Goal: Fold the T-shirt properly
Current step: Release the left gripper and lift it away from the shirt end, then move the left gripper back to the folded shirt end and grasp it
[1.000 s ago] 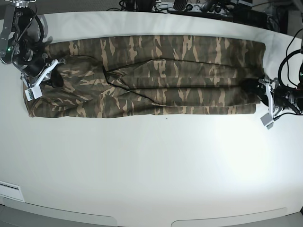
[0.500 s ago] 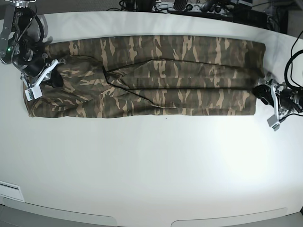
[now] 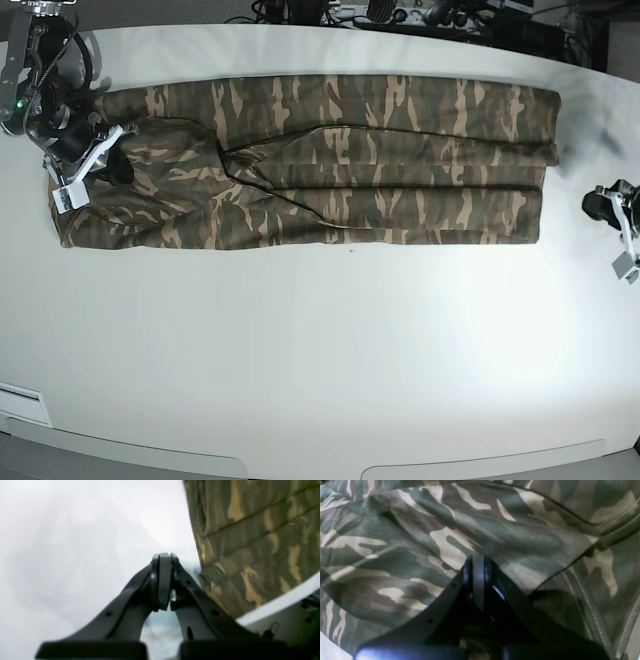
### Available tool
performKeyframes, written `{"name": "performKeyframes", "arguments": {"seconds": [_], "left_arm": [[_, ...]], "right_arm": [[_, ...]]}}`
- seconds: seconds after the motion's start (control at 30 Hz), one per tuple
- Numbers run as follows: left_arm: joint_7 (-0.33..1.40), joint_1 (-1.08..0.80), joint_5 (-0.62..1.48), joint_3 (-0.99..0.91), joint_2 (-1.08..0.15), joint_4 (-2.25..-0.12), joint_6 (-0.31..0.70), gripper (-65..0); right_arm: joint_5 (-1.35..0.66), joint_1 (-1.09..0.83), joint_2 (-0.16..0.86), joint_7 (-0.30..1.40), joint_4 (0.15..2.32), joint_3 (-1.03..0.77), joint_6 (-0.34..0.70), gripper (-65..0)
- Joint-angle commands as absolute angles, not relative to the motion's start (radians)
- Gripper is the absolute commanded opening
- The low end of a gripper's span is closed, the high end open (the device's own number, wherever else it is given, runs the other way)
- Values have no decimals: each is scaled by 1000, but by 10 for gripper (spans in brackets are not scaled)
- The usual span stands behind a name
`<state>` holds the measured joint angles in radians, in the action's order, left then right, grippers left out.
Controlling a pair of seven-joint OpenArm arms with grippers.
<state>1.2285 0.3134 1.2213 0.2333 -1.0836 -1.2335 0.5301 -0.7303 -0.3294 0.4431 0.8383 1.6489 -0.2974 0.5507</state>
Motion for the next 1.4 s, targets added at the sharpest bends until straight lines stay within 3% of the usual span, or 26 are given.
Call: {"name": "performKeyframes", "arguments": {"seconds": [0.0, 0.17, 0.37, 0.47, 0.77, 0.83, 0.97, 1.17, 1.37], "left_arm": [[1230, 331, 1248, 203, -1108, -1241, 526, -650], [1235, 310, 1285, 87, -1097, -1182, 525, -650], [1259, 310, 1365, -176, -1050, -910, 504, -650], [1364, 311, 1484, -202, -1048, -751, 569, -650], [1396, 311, 1484, -197, -999, -656, 545, -650], [1396, 311, 1484, -197, -988, -665, 545, -650], [1394, 313, 1484, -197, -966, -701, 546, -650], [1393, 313, 1484, -197, -943, -716, 546, -650], [1396, 316, 1484, -197, -868, -752, 555, -650]], "right_arm": [[-680, -335, 457, 901, 1647, -302, 535, -650], [-680, -335, 457, 902, 1647, -302, 535, -650], [-680, -335, 457, 901, 1647, -302, 531, -650], [-680, -335, 457, 902, 1647, -302, 531, -650], [-680, -335, 455, 901, 1647, -302, 530, -650], [-650, -332, 455, 901, 1647, -302, 496, -650], [-476, -315, 455, 901, 1647, -302, 313, -650], [-470, -313, 448, 901, 1647, -302, 148, -650], [-463, -294, 443, 901, 1647, -302, 123, -650]]}}
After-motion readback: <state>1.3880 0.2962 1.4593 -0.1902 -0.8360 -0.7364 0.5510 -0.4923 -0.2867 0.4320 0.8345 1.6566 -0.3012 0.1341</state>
